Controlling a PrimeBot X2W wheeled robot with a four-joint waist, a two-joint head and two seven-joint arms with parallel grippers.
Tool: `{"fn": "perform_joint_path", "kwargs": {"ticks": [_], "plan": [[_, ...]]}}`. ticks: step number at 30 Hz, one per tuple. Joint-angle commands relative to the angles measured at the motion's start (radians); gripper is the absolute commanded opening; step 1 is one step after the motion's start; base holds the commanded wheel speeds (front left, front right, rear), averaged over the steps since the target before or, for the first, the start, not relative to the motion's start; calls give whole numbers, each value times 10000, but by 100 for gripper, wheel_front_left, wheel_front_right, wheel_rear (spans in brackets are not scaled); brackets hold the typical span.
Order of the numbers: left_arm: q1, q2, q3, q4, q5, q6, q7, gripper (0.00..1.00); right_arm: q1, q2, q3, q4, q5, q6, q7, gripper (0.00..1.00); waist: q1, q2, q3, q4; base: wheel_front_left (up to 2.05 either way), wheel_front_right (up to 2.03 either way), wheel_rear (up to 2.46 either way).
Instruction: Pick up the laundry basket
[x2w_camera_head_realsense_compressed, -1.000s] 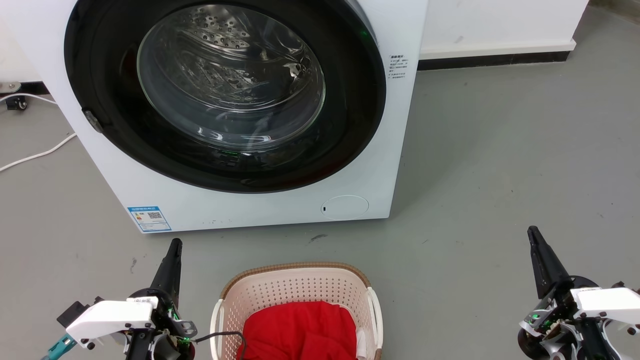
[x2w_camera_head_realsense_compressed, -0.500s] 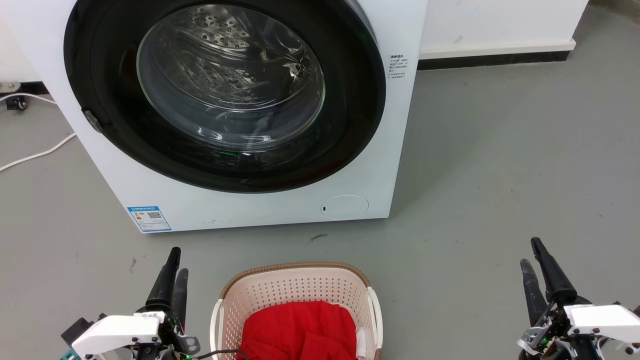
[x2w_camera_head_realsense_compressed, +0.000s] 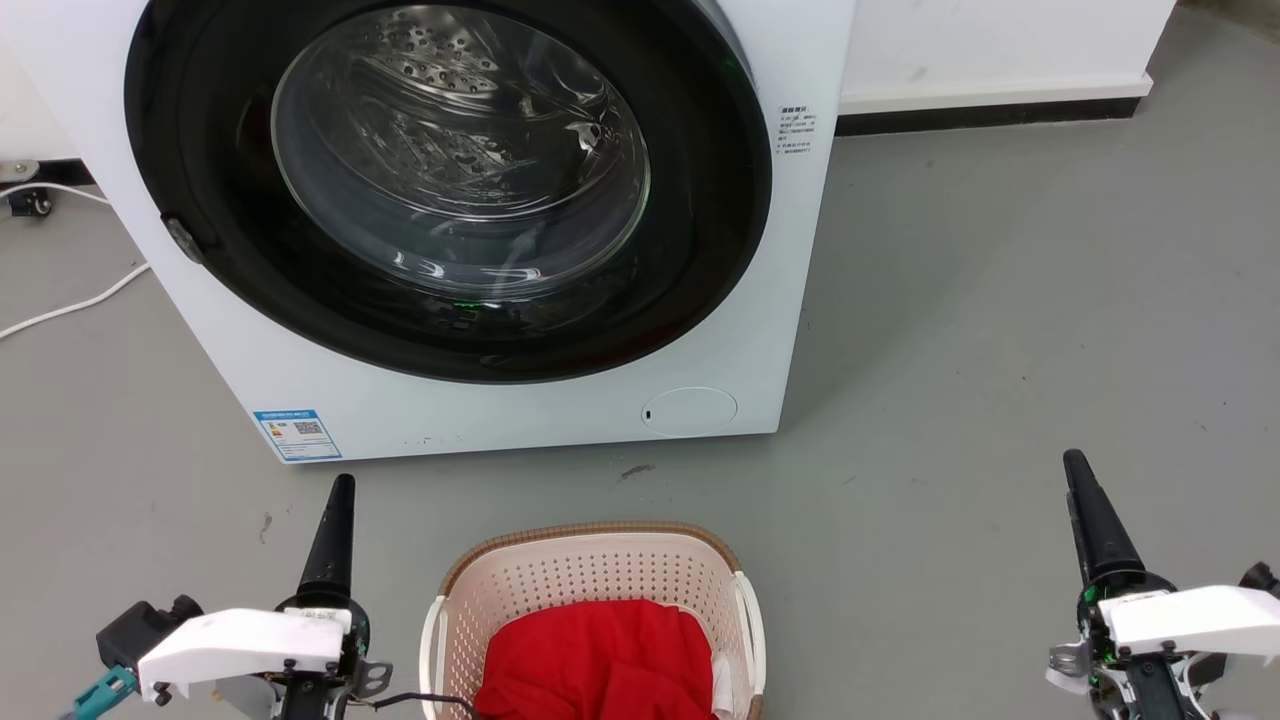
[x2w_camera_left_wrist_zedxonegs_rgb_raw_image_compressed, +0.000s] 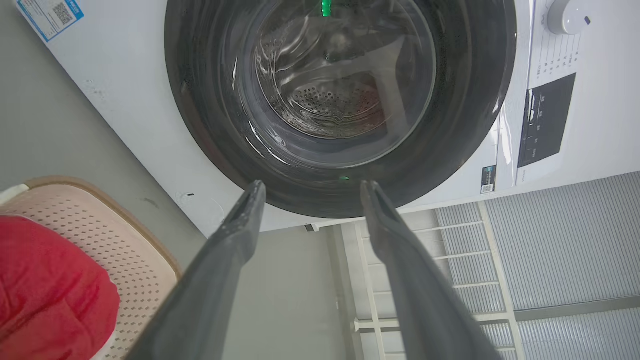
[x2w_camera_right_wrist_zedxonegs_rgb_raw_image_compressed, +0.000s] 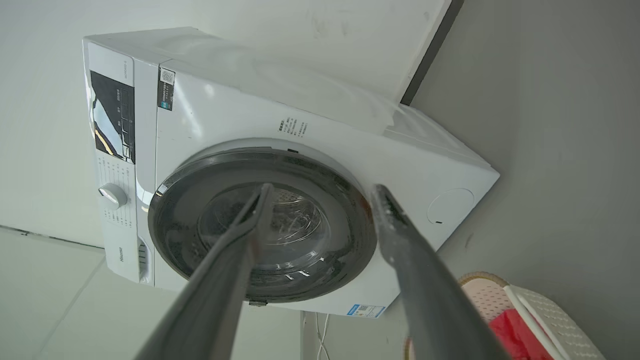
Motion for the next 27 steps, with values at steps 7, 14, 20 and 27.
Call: {"fn": "perform_joint_path", "kwargs": {"ticks": [7, 14, 20, 27], "plan": [[-171, 39, -158, -505, 1778, 164, -372, 100, -43, -25, 204, -583, -2181, 2, -385, 100, 0, 0, 25, -7, 0, 0, 0], [-90, 41, -263, -663, 2803, 173, -599, 100, 52, -26, 354, -784, -3427, 2, -619, 100, 0, 0, 34, -12, 0, 0, 0], [-32, 44, -342, -826, 3707, 143, -816, 100, 137, -28, 501, -946, -4354, 3, -831, 100, 0, 0, 40, -9, 0, 0, 0], [64, 46, -415, -940, 4696, 128, -1055, 100, 240, -29, 645, -1052, -5464, 3, -1073, 100, 0, 0, 37, -9, 0, 0, 0]]}}
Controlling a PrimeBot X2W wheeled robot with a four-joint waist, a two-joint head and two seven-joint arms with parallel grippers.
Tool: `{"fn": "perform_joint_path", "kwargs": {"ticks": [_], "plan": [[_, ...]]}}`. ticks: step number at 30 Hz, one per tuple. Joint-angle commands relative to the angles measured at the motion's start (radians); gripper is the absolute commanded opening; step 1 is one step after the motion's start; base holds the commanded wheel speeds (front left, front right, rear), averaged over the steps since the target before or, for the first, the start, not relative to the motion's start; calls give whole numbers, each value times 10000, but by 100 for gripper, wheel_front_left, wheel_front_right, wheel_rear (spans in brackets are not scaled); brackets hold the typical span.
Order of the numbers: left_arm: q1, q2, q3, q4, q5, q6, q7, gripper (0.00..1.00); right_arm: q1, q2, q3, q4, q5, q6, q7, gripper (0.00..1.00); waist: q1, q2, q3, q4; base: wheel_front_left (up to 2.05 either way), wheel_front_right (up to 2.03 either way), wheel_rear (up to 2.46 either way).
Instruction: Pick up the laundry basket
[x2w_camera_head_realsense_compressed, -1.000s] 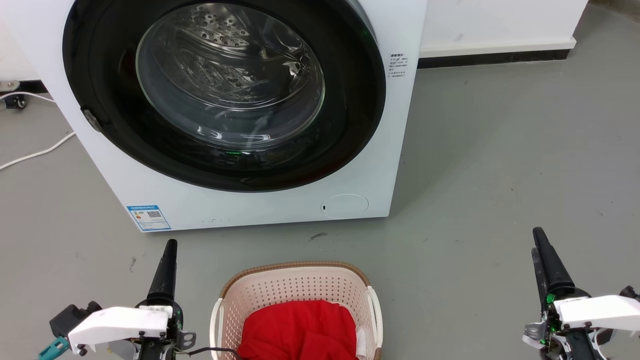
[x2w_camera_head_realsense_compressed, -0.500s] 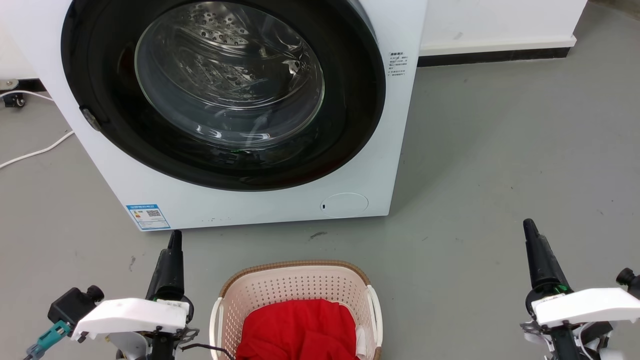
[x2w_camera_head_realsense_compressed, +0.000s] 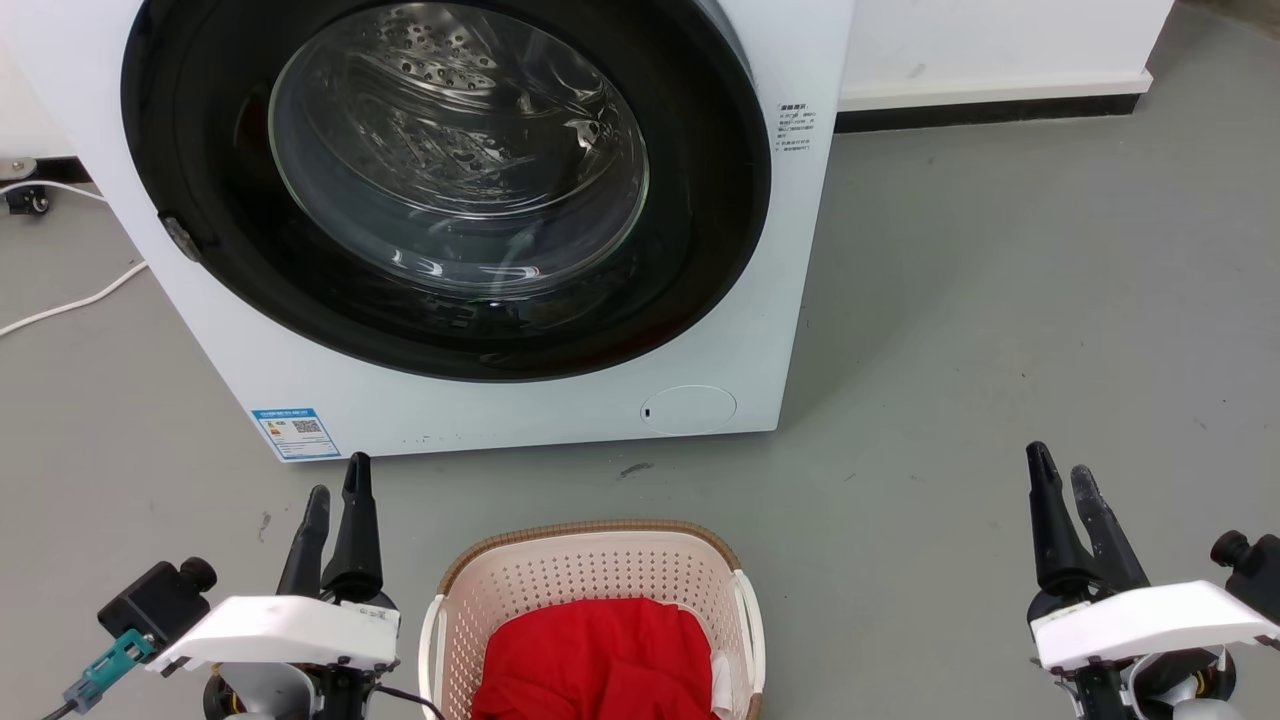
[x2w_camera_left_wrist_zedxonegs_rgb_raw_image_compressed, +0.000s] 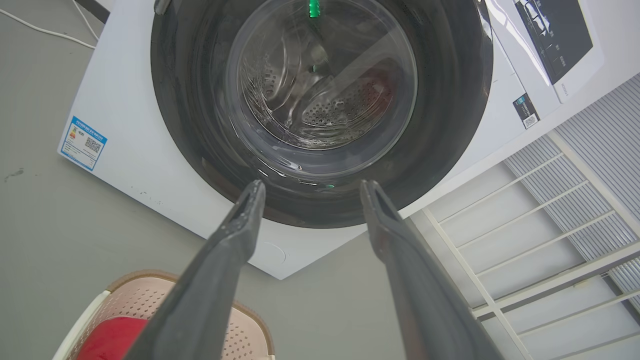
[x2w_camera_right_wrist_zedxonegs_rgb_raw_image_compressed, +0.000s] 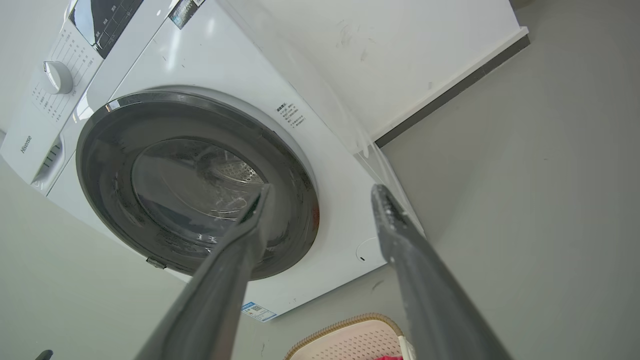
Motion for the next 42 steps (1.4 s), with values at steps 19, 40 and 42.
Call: {"fn": "perform_joint_path", "kwargs": {"ticks": [19, 40, 42], "plan": [[193, 41, -177, -269, 2606, 145, -641, 100, 220, -33, 223, -393, -2827, 2, -642, 100, 0, 0, -43, 12, 0, 0, 0], [309, 46, -283, -343, 4728, 334, -1163, 100, 407, -37, 243, -507, -5167, 2, -1163, 100, 0, 0, -11, 14, 0, 0, 0], [308, 46, -301, -342, 4913, 349, -1215, 100, 413, -38, 260, -517, -5372, 2, -1219, 100, 0, 0, -10, 15, 0, 0, 0]]}}
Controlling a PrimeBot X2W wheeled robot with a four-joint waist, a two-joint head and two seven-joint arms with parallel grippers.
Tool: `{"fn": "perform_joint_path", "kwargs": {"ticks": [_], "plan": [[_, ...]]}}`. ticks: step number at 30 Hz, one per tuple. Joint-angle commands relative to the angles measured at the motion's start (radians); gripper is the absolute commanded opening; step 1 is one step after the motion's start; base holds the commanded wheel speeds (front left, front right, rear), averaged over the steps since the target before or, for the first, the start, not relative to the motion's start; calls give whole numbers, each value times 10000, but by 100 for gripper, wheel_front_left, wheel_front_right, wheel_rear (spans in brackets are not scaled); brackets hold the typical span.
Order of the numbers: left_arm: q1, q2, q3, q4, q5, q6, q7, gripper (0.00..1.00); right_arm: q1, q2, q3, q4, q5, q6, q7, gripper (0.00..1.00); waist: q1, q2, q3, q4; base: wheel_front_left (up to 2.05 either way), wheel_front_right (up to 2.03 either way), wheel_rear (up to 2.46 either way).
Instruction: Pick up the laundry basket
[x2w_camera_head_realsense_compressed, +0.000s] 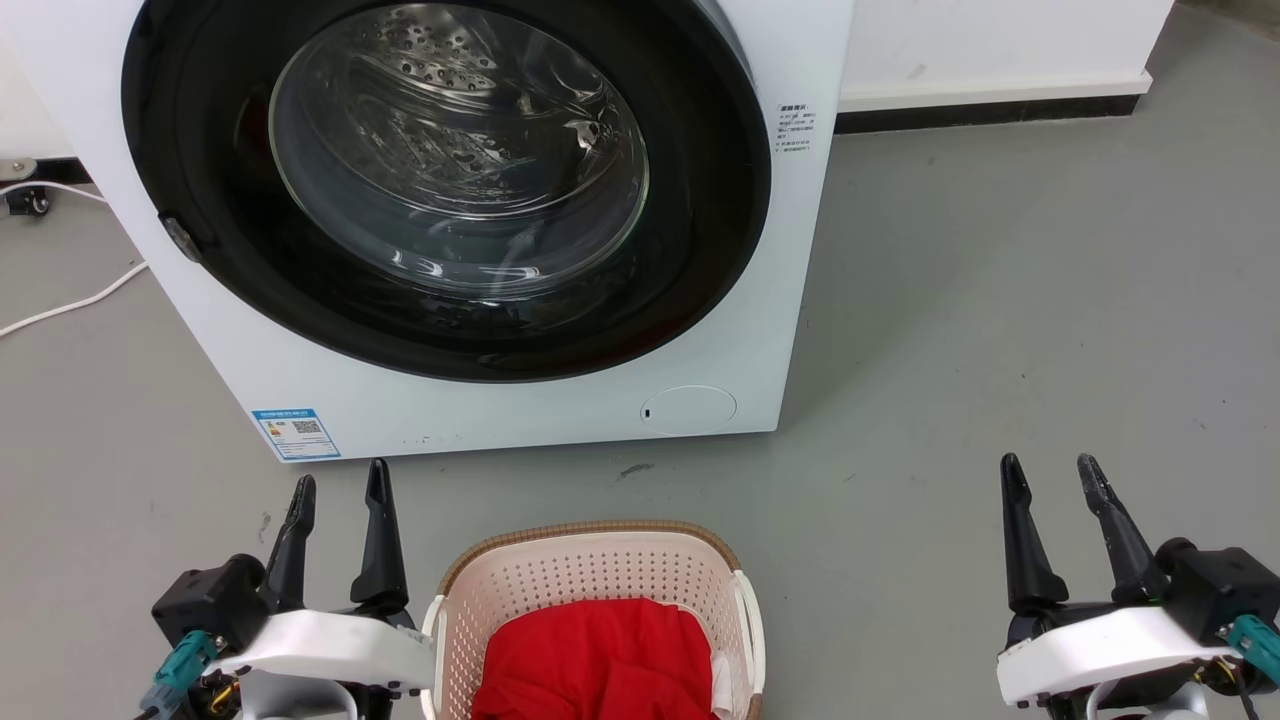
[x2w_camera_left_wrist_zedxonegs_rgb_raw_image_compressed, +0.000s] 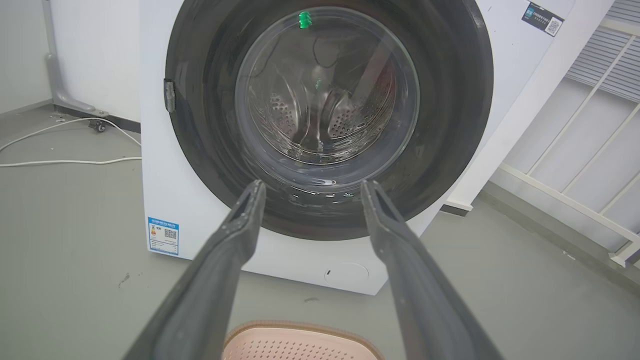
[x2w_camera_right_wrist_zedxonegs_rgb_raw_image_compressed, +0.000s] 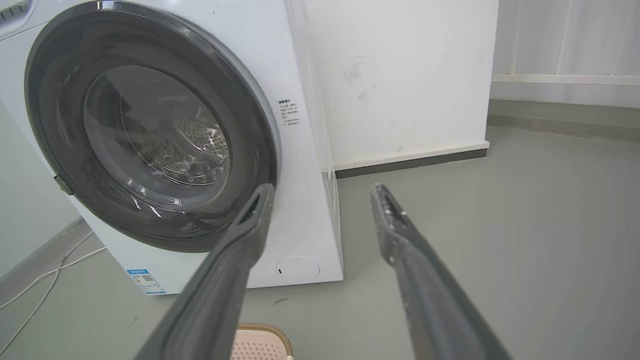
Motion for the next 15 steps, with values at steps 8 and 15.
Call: {"fn": "perform_joint_path", "kwargs": {"ticks": [8, 15], "plan": [[80, 36, -83, -40, 924, 120, -257, 100, 101, -37, 58, -161, -972, -1, -266, 100, 0, 0, 4, -3, 0, 0, 0], [134, 36, -116, 17, 1541, 193, -398, 100, 167, -38, 93, -231, -1567, -1, -417, 100, 0, 0, 7, 12, 0, 0, 0]]}}
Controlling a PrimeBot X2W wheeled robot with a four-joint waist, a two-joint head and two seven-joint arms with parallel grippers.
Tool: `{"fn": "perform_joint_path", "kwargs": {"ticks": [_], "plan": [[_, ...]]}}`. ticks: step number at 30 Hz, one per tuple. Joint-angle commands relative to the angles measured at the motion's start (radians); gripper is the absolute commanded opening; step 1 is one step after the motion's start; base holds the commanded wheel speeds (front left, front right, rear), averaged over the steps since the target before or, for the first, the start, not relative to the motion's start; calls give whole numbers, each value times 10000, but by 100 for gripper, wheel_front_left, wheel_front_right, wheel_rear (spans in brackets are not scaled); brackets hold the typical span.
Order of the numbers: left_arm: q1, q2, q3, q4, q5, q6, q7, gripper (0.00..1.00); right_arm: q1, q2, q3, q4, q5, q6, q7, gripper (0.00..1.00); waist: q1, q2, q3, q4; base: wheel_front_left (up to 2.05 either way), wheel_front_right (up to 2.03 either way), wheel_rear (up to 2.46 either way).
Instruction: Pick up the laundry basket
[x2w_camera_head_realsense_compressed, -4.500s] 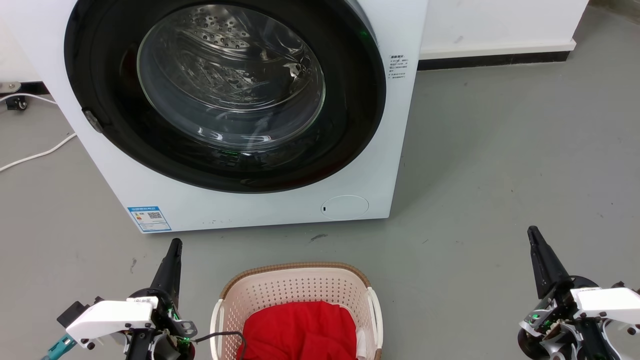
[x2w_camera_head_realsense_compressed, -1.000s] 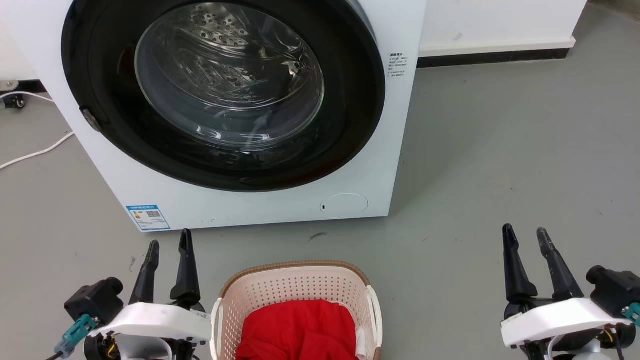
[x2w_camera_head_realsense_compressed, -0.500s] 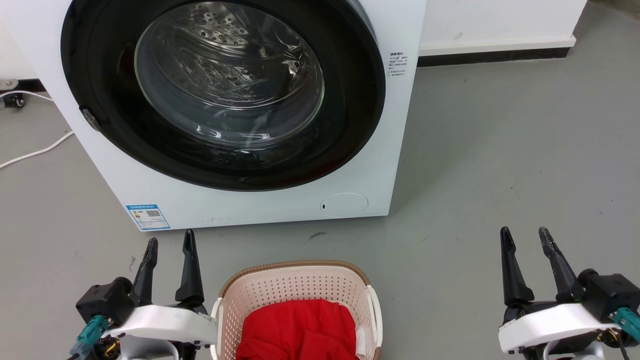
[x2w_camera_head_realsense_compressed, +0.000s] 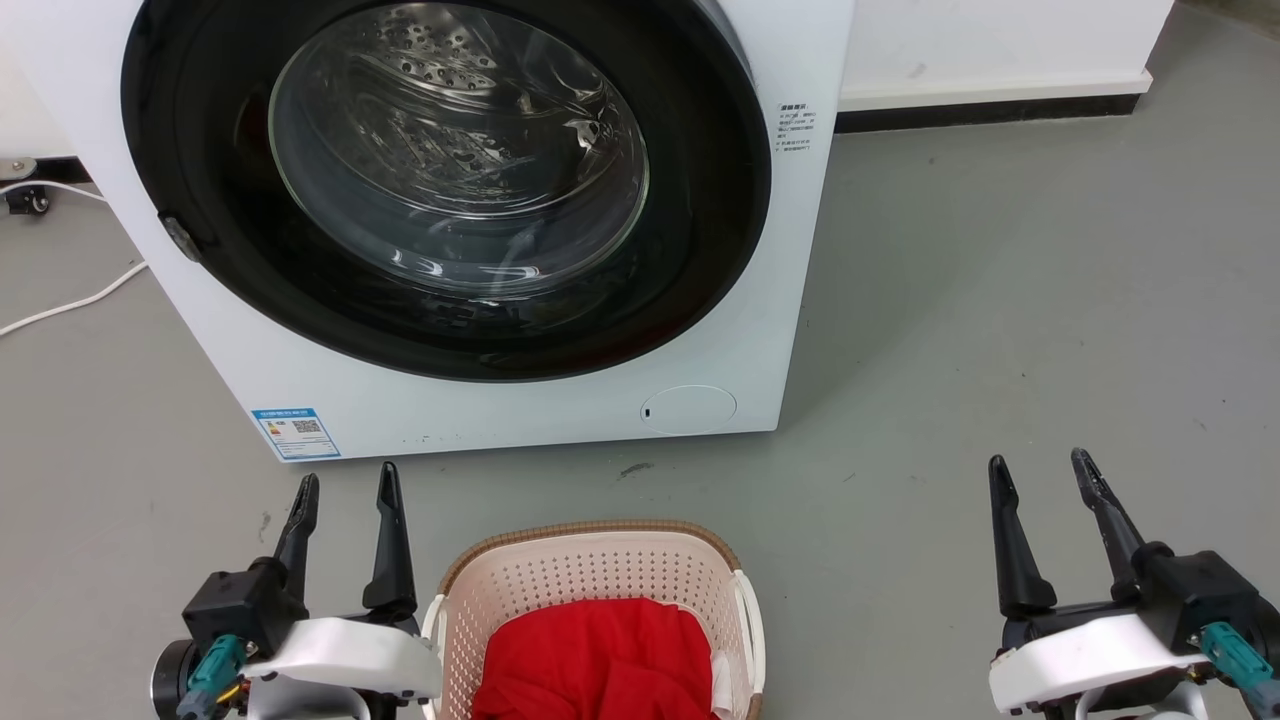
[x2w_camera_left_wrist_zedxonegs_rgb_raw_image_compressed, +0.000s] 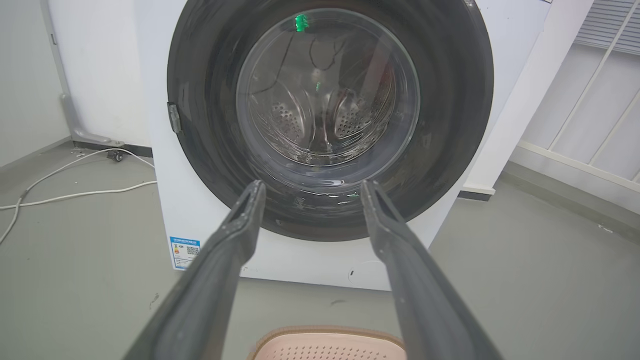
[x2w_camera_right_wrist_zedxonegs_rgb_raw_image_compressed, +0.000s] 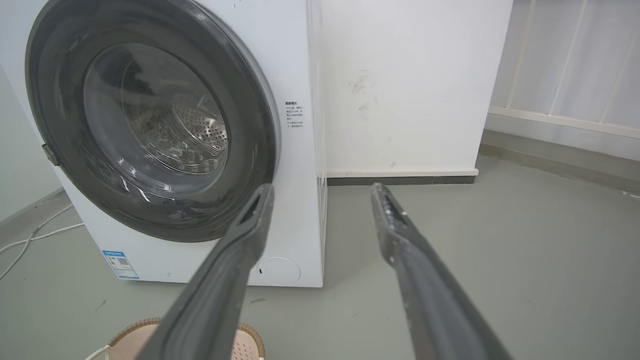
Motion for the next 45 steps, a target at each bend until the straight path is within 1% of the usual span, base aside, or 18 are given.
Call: {"fn": "perform_joint_path", "kwargs": {"ticks": [1, 18, 20, 32, 45], "plan": [[94, 33, -15, -16, 265, 50, -90, 100, 122, -36, 21, -104, -235, -3, -112, 100, 0, 0, -5, 6, 0, 0, 0], [213, 34, 11, 64, 1444, 79, -401, 100, 212, -38, 30, -76, -1087, -3, -406, 100, 0, 0, 6, -26, 0, 0, 0], [241, 34, 9, 81, 1711, 102, -463, 100, 250, -38, 18, -63, -1243, -3, -468, 100, 0, 0, -12, -32, 0, 0, 0], [290, 34, 24, 182, 1656, 109, -454, 100, 292, -37, -1, 149, -590, -3, -462, 100, 0, 0, -51, -35, 0, 0, 0], [270, 34, -3, 191, 1657, 134, -454, 100, 291, -37, 93, 131, -503, -3, -462, 100, 0, 0, -23, -40, 0, 0, 0]]}}
